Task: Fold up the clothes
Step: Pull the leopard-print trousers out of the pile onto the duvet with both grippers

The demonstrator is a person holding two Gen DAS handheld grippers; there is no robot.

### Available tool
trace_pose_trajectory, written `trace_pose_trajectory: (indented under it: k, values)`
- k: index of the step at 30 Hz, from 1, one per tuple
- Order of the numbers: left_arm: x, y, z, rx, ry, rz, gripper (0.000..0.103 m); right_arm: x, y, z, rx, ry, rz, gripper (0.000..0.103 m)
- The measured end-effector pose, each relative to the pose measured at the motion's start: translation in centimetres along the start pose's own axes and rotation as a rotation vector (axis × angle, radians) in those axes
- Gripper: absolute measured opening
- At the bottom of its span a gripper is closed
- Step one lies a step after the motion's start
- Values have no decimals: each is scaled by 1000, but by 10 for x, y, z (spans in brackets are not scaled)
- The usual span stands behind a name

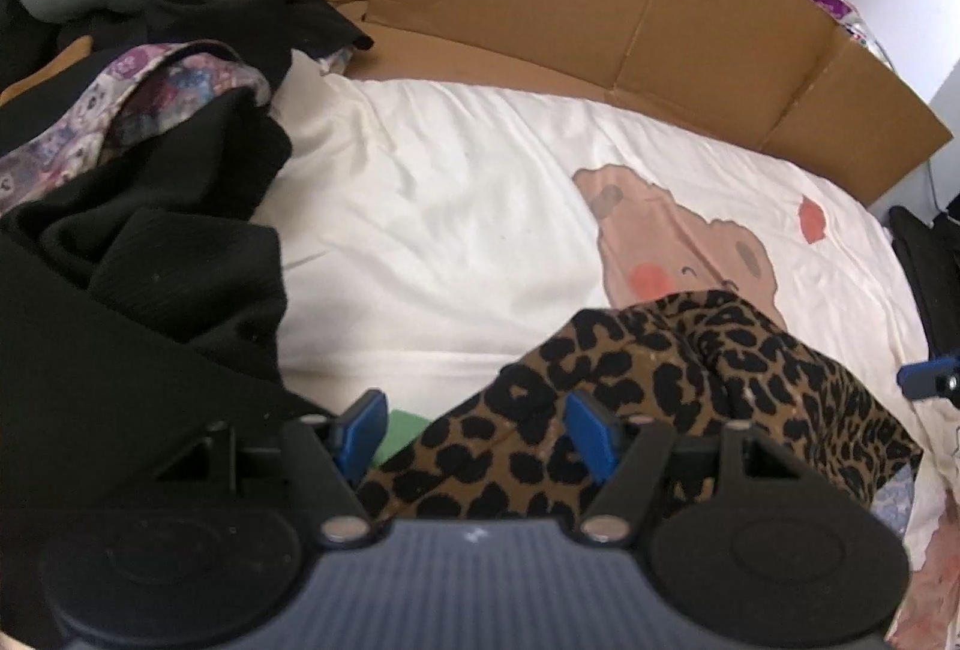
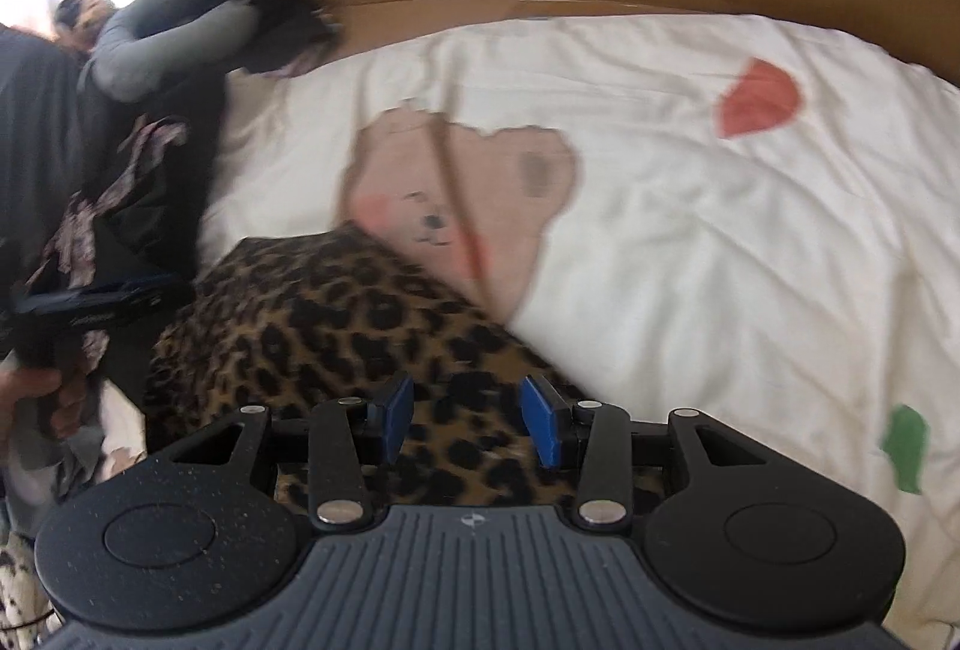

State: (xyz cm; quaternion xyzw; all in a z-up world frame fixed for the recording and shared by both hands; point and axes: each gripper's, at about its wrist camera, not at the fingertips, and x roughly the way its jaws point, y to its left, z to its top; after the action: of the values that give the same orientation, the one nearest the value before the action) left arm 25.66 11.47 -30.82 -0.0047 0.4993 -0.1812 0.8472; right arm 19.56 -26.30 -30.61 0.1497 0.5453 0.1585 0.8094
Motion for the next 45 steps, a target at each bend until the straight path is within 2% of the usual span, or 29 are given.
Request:
trace_pose_trajectory:
  k: [3,7,11,17,21,24,29,30,33,34,35,37,41,45]
  values:
    - [8,0,2,-17,-2,-8,69,11,13,-3,-42,8,37,49]
    - [16,-4,12,23,-10,-24,68,26,24,-1,-66,-3,42,49]
    - [21,-5,22,-1,-20,-101,67,40,34,8,-54,-37,65,50]
    - [29,-29,28,83,-15,-114,67,57,50,18,-78,-51,65,55]
    - [34,-35,29,55,-18,-141,67,63,53,24,-61,-62,70,57]
    - [41,-40,26,60,0,-149,66,68,56,29,-49,-70,70,63]
    - [50,-41,21,37,37,-159,61,82,57,31,-29,-33,78,62]
    - [51,-42,20,35,42,-161,60,84,56,30,-28,-23,81,61]
    - [52,-43,19,28,61,-156,53,90,56,27,-24,6,91,35]
    - [52,-43,19,30,61,-152,49,91,55,26,-23,16,94,18]
    - [51,-43,19,32,61,-149,43,93,55,25,-22,25,97,9]
    - [50,-44,19,37,62,-142,36,94,55,23,-23,34,96,1]
    - [46,-46,20,54,64,-130,23,86,52,21,-17,19,102,0]
    - [39,-46,21,38,52,-128,17,78,51,23,-19,-3,102,0]
